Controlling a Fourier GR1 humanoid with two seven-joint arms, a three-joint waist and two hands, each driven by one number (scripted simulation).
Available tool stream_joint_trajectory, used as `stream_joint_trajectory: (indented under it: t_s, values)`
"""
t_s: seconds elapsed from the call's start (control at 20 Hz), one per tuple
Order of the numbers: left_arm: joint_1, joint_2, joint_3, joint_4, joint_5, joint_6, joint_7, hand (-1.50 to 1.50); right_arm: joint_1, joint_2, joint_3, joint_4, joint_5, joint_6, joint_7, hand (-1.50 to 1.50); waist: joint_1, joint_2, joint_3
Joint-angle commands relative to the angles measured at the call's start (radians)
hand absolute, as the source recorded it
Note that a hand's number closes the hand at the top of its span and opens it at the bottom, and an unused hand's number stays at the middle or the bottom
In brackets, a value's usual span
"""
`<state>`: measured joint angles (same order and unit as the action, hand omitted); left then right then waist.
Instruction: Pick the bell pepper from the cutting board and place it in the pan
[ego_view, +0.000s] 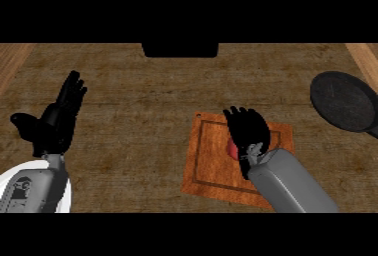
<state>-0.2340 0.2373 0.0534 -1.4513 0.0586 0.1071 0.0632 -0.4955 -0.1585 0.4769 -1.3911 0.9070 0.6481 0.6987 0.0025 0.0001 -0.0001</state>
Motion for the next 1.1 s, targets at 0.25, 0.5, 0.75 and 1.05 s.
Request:
stream_joint_trajectory:
  t_s: [0.25,0.5,0.75,1.05]
  values:
    - [0.027,-0.003,0.028,-0.039,0.003,-0.044,0.029,0.00,0.011,0.025,-0.057,0.146,0.083,-0.036,-0.110,-1.50,0.001,0.000,0.000]
    - [0.044,-0.020,0.003,-0.101,-0.019,-0.029,0.057,0.00,-0.013,0.030,-0.010,0.158,0.084,-0.014,-0.233,1.50,0.003,0.000,0.000]
    - [0.026,-0.017,0.047,0.004,-0.014,-0.061,-0.030,0.00,0.002,0.021,-0.023,0.178,0.143,-0.056,-0.304,1.50,0.000,0.000,0.000]
    - [0.052,-0.021,0.041,-0.082,-0.010,-0.049,0.046,0.00,-0.016,0.139,-0.185,0.231,0.151,-0.155,-0.110,1.50,0.013,0.000,0.001]
